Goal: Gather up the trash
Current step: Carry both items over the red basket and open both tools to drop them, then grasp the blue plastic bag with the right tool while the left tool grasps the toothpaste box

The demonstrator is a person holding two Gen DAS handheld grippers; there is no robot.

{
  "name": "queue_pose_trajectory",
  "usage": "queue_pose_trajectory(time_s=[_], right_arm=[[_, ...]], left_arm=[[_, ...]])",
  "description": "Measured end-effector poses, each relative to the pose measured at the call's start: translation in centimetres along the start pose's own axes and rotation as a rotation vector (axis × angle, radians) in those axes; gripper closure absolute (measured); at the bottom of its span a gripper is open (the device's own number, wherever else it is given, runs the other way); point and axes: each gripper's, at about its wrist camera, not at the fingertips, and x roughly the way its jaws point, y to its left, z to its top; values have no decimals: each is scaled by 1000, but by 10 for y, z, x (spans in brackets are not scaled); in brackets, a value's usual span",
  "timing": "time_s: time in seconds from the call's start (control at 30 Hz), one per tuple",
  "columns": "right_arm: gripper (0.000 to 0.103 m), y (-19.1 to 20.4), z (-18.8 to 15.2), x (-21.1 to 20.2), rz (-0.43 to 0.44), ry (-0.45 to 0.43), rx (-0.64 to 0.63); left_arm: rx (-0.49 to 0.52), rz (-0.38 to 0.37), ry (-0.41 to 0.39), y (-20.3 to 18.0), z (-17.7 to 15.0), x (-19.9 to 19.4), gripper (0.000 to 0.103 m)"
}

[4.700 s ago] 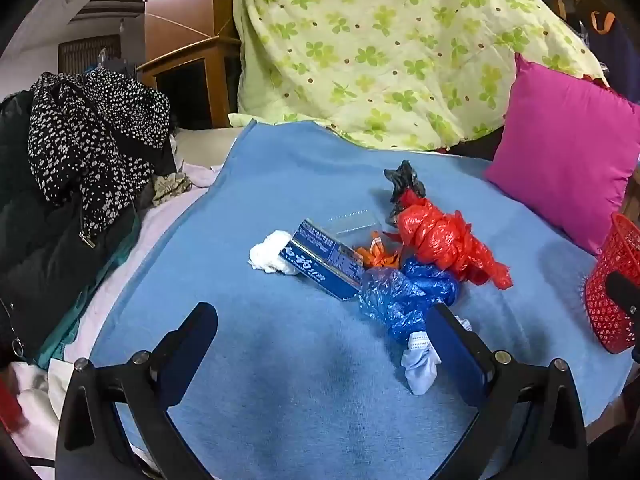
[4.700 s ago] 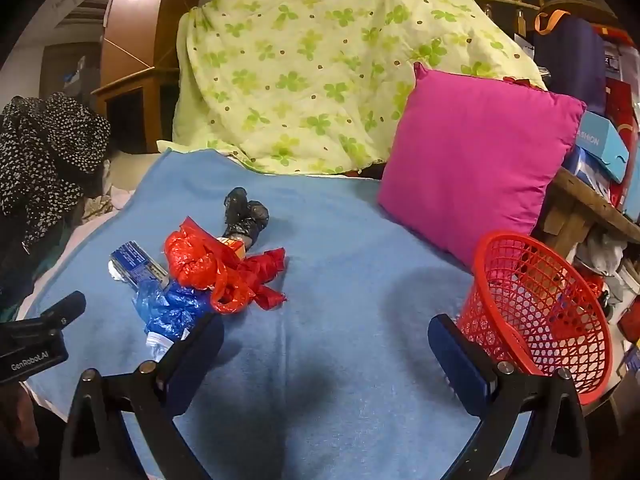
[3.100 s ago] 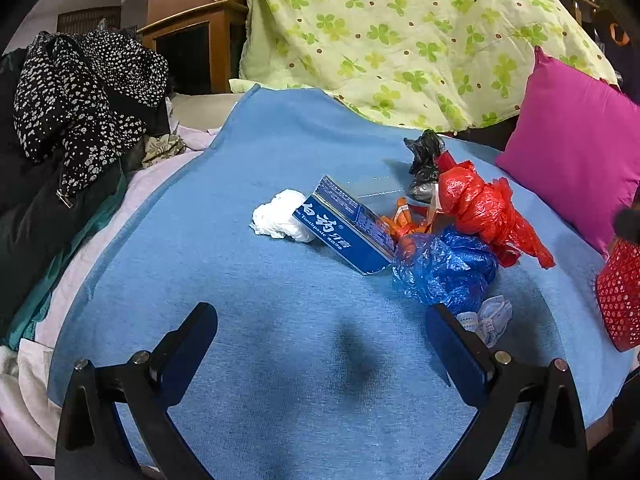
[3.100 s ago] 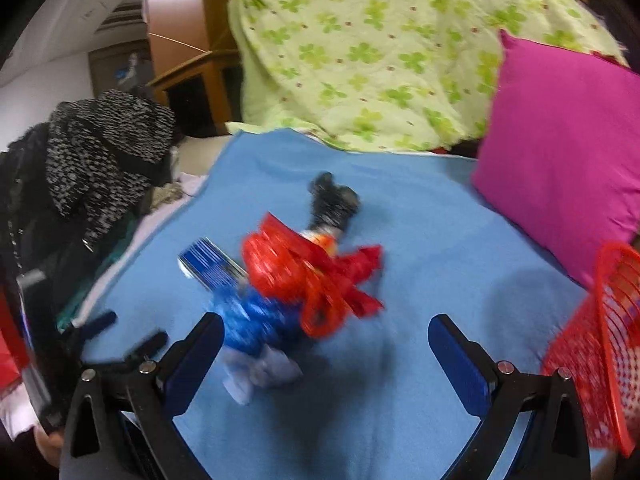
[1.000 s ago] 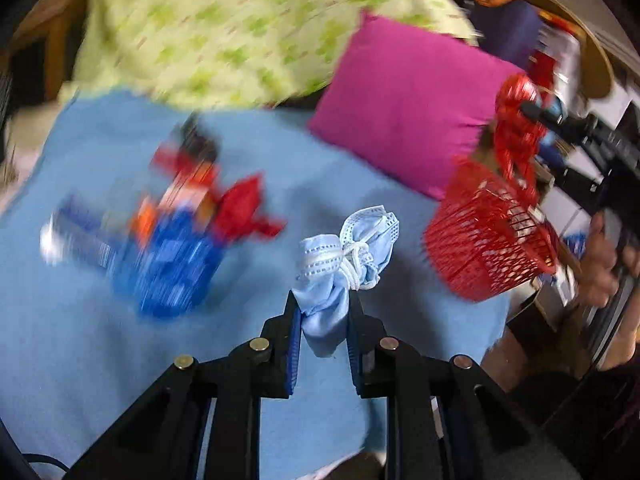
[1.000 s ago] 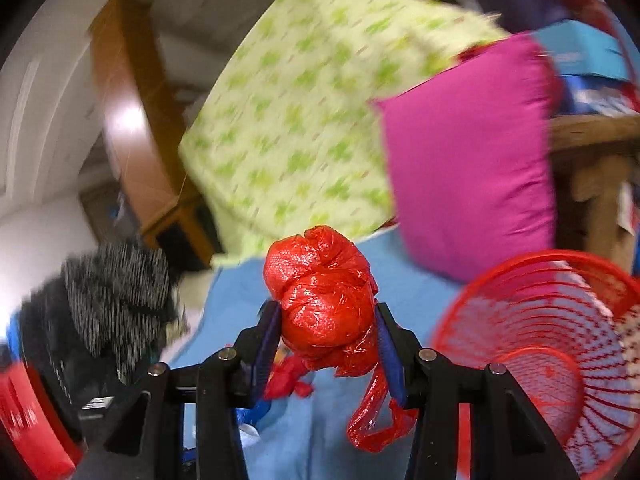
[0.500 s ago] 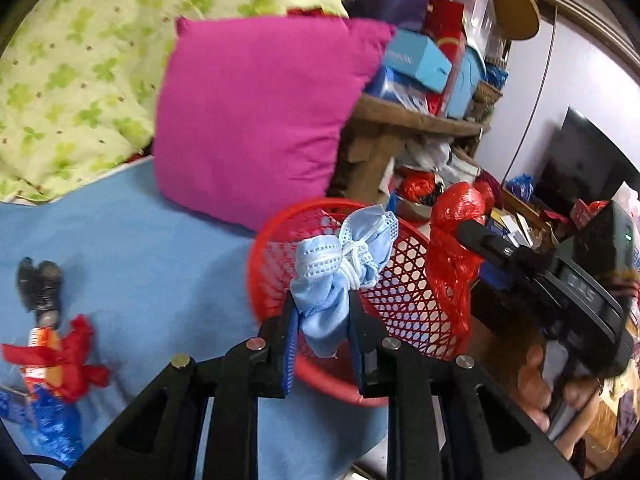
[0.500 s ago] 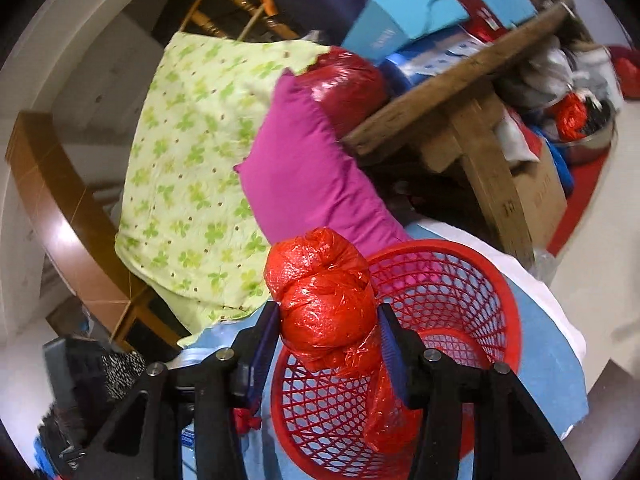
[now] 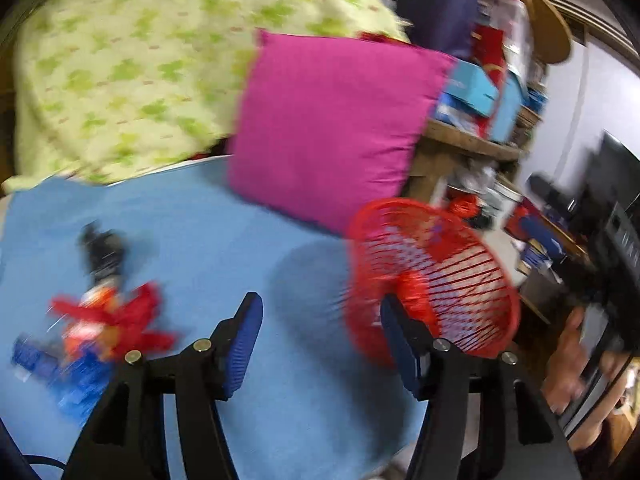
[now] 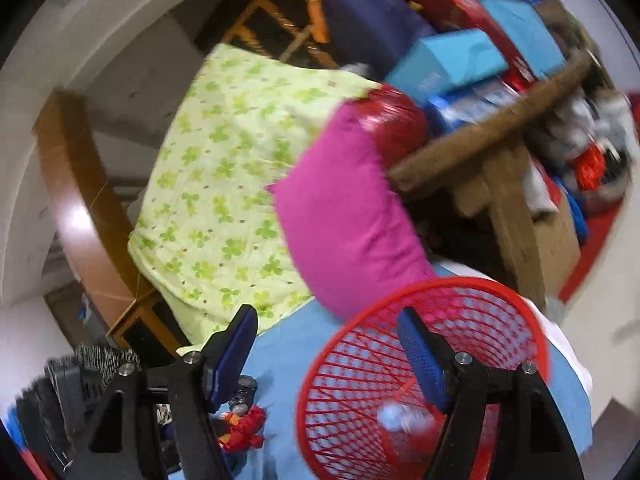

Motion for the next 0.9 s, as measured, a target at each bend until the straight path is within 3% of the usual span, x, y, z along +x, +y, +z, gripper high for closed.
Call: queue_pose_trajectory(time_s=[0.1,0.2,0.33,0.43,0.53,0.67,0.9], right_arm=[[27,38,-13,7,67,13,-82],[27,77,-34,24,139,76,-138],[27,121,-73,67,235,270,-136],[27,146,-114,111,250,483,-103],[27,165,-160,150,268,686,-46],[27,174,-221,185,275,884,46],[27,170,-270,223,232,969,211]], left_arm=[[-58,127,-24,54,-35,-31,40],[-128,308,-42,116,-68,-62,40],[-293,475,-39,197,-98,-94,40],[-397,526,-58,233,-111,-107,40],[-450,542,-64,251,-120,-105,40],[-508,510,-60,262,-131,-95,40],[-596,408,-71,287,-132,-78,40]])
